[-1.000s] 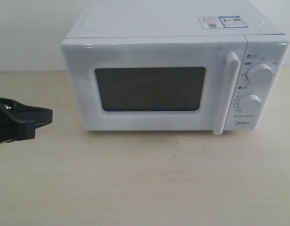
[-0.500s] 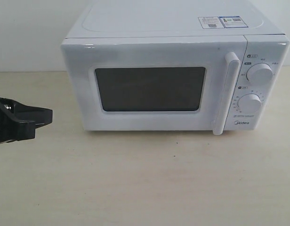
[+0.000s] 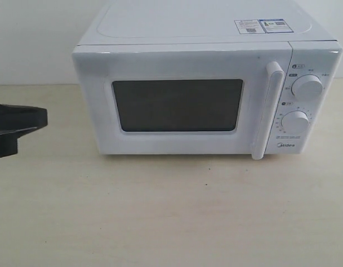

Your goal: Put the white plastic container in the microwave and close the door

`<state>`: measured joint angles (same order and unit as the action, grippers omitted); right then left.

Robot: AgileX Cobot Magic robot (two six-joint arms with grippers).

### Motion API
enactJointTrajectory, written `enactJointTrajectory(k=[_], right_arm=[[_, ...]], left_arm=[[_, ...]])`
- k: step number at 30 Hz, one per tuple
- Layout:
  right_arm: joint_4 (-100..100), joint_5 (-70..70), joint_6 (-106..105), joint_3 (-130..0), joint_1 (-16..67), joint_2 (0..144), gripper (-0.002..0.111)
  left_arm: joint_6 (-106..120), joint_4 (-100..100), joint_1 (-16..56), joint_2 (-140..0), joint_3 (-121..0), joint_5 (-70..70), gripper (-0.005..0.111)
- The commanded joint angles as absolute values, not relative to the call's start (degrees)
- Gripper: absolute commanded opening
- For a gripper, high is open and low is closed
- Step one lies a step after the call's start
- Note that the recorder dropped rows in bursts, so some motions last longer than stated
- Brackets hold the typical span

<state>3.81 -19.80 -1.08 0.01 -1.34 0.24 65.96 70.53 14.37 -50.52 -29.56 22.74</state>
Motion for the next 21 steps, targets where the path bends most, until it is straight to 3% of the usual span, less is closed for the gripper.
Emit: enactJointTrajectory(k=[1,12,21], right_arm=[[3.8,-19.6,-1.2,0.0,-1.8,0.0,0.000],[3.8,-19.6,-1.2,0.0,-1.8,0.0,0.000],[3.8,-19.1,-1.2,0.0,-1.8,0.0,0.000]], left_arm=[[71.7,71.0,14.4,-41.2,-28.6,15.6,0.004],[71.2,78.8,5.6,-0.1,-13.7,1.5,0.004],[50.7,87.4,5.6,-4.2,-11.7,-1.1,0.004]])
